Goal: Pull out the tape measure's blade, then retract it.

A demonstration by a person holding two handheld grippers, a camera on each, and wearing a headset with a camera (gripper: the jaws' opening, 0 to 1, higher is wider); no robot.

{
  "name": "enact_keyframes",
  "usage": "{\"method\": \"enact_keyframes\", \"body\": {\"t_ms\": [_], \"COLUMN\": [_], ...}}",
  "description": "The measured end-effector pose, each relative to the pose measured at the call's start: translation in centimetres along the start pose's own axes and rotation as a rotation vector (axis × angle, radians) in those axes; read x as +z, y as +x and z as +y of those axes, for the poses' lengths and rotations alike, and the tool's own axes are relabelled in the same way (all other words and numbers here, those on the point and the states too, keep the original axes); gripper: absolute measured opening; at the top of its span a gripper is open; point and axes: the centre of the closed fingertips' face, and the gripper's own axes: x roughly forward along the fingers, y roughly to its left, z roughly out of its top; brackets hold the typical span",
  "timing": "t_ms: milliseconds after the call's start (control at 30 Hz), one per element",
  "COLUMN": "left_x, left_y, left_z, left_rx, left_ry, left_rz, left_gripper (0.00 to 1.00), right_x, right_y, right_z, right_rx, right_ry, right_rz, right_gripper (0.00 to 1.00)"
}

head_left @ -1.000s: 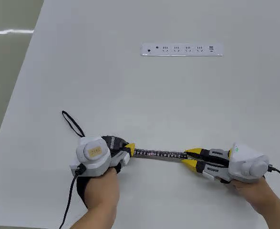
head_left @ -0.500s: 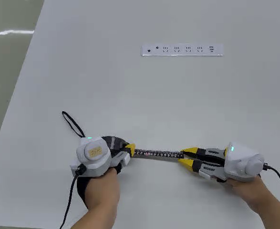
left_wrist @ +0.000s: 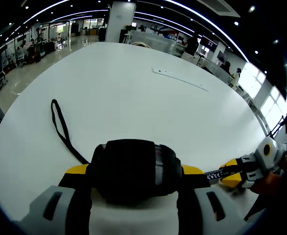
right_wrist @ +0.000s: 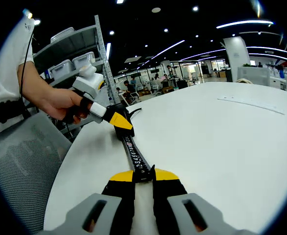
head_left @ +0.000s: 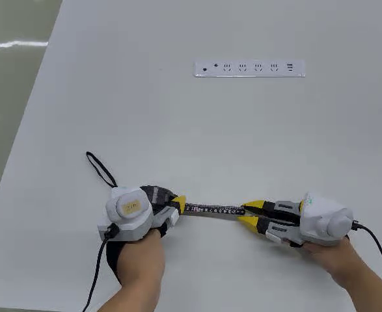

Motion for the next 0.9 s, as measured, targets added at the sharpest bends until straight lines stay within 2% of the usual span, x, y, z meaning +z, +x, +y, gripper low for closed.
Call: {"method": "enact_keyframes", "body": {"t_ms": [533, 900], "left_x": [0.0, 0.0], "left_y": [-0.1, -0.1], "left_z": [0.0, 0.0], "left_rx": [-0.001, -0.002], "left_ry": [-0.001, -0.001], "left_rz": [-0.001, -0.002], "left_gripper": [0.69, 0.69], "right_x": [0.5, 0.6], "right_y": [1.7, 2.2], "right_z": [0.7, 0.9], "right_rx": [0.017, 0.024], "right_ry": [-0.003, -0.003], "right_rz": [-0.004, -0.002], "right_gripper": [0.12, 0.12]}}
